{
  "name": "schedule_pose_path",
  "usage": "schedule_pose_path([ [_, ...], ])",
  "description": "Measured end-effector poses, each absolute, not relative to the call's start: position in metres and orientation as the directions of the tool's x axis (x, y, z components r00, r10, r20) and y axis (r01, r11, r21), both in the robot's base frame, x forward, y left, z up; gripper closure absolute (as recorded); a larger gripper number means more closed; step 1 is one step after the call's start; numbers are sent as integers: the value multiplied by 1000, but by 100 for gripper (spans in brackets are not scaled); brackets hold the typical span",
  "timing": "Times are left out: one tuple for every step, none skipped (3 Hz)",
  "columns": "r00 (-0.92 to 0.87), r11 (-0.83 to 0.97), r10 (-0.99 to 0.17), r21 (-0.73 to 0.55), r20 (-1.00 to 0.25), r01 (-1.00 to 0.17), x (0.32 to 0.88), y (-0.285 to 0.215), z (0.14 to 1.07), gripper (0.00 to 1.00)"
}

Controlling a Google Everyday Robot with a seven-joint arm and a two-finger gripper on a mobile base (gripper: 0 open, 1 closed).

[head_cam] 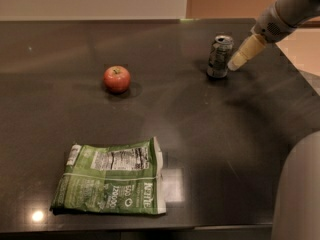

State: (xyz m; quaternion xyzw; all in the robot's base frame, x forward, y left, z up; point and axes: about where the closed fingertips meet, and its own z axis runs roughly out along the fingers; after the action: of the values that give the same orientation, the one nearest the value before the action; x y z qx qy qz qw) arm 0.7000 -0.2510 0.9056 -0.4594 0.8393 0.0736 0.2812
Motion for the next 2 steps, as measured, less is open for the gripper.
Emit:
schedule_pose_path([
  [-435,578,-718,-116,-543,-808,702,-274,893,0],
  [-442,583,-709,-104,-550,-805,704,-286,887,19],
])
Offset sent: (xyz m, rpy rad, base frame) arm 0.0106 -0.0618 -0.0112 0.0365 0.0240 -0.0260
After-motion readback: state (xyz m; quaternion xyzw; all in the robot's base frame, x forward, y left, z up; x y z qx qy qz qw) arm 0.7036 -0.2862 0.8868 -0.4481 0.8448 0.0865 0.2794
